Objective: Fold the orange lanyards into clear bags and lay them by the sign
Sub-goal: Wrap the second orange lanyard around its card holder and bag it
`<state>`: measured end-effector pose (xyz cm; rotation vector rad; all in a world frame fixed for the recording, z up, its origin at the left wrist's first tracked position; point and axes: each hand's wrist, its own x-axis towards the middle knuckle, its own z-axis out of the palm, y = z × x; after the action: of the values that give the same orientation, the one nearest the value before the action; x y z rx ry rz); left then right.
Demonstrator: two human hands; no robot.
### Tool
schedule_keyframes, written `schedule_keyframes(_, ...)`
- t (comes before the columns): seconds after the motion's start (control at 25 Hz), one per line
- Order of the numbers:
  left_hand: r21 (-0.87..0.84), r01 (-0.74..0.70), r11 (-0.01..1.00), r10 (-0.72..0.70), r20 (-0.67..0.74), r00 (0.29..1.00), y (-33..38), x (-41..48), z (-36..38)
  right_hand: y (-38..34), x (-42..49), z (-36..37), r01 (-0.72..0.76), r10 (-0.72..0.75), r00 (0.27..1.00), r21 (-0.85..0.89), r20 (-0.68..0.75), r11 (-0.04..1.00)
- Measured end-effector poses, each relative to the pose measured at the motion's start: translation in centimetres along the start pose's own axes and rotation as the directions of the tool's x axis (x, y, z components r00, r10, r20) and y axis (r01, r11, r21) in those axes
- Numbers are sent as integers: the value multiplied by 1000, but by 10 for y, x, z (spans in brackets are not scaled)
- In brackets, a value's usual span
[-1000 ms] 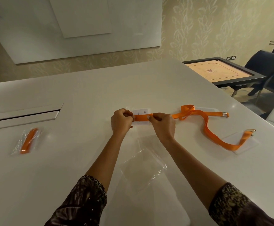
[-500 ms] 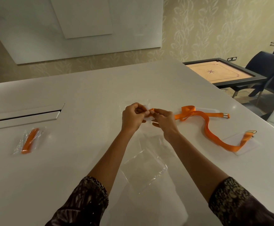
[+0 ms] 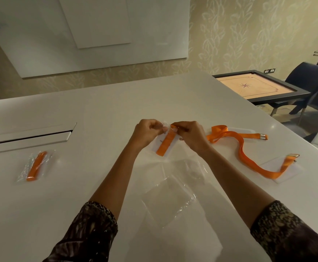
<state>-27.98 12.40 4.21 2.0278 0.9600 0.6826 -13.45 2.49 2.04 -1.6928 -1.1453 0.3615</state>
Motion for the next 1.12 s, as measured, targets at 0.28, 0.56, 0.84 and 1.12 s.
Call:
schedule_keyframes(0.28, -352, 75, 933, -63, 46, 997, -6, -6, -1, -9, 5, -4, 144, -140, 989, -103, 39, 984)
schedule_keyframes(0.56, -439, 71, 895, -90, -23, 996, -9, -8, 2, -13, 13, -3, 155, -125, 977, -175, 171, 972)
schedule_keyframes(0.84, -447, 46, 893, -140, -178, 974, -9, -7, 12, -20, 14, -2, 172, -105, 961, -256, 255, 951)
schedule_keyframes(1.12, -408, 61, 911, -48, 44, 998, -14, -6, 6, -19, 12, -5, 236, -172, 958, -291, 229, 927)
